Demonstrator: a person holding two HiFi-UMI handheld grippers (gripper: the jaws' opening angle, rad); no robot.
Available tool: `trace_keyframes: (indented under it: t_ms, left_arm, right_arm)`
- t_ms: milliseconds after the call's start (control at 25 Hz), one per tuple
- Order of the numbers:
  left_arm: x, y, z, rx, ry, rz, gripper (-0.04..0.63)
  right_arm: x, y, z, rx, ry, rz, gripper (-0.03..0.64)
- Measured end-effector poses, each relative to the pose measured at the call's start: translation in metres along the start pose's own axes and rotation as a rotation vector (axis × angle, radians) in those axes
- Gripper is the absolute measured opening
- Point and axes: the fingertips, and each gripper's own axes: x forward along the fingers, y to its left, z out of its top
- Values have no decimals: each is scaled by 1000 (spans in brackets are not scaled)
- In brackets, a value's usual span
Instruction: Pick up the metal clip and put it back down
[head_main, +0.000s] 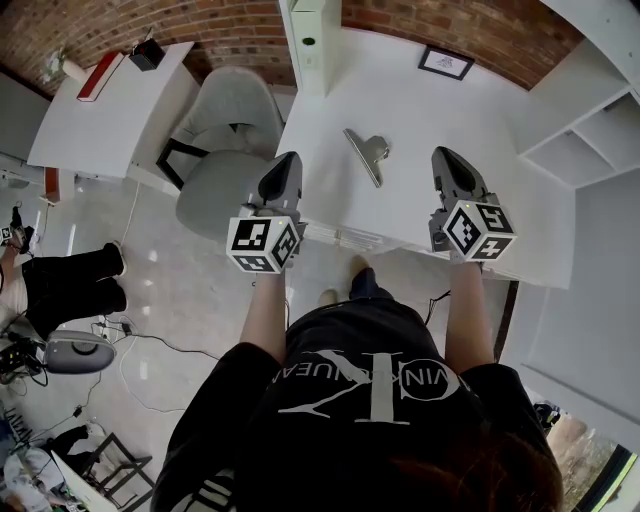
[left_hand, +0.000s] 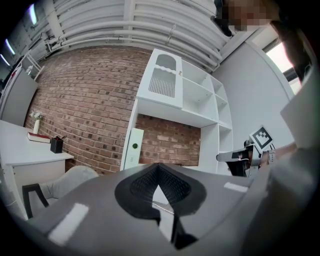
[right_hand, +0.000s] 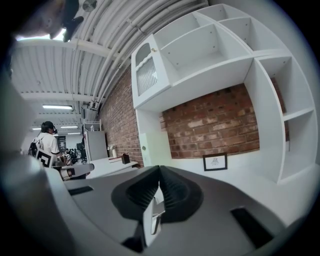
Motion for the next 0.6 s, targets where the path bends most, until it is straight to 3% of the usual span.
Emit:
trace_keyframes:
  t_ms: [600]
  left_arm:
    - [0,-2,8,4,-27,2,11]
  right_arm:
    - [-8,-4,15,-38,-31,-11,14]
